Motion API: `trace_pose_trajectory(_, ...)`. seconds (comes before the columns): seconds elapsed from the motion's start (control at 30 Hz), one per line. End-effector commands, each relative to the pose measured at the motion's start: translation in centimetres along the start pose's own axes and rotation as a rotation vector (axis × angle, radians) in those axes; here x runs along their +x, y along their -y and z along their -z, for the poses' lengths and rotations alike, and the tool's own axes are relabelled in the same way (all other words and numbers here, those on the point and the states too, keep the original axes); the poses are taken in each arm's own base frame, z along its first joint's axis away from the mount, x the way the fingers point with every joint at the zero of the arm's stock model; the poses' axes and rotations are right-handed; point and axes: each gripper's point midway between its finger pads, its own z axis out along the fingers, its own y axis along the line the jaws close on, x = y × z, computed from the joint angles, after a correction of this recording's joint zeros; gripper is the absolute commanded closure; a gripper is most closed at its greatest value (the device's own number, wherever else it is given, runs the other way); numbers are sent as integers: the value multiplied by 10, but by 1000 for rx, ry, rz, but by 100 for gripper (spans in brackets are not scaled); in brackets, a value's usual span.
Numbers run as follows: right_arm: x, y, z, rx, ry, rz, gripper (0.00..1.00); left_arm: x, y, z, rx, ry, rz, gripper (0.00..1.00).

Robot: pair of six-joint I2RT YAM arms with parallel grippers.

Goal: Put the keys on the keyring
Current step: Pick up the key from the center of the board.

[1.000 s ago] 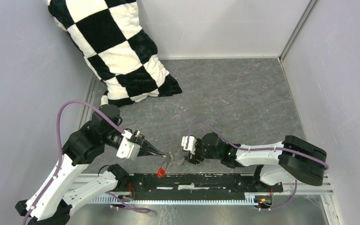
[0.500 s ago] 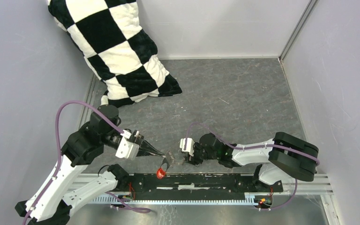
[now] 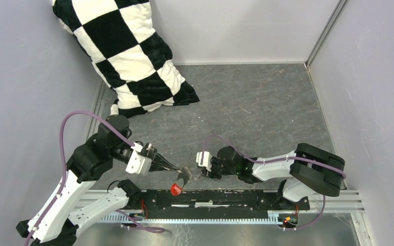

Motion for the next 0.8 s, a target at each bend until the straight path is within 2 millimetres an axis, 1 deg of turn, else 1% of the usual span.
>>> trace_pose_trajectory(0.0,-11,0,-5,-1,37,0,60,-19,-1,3,-4,35,-26,98)
trace_pose_trajectory(0.23,-9,-4,-4,-43,38,-40,71,-21,1,3,4,45,-24,98)
trace_pose_trajectory(0.47,-14,0,-2,-75,71,-101,76,-23,2,3,9,50,-14,98)
trace_pose_trajectory(0.53,-14,3,-1,-69,72,-112,75,-23,2,3,10,51,-14,98)
trace_pose_trajectory(0.63,-16,6,1,-62,79,-119,67,-24,2,2,13,53,-12,98)
trace_pose_trajectory(0.77,-21,8,3,-54,92,-117,62,-24,2,2,16,56,-12,98)
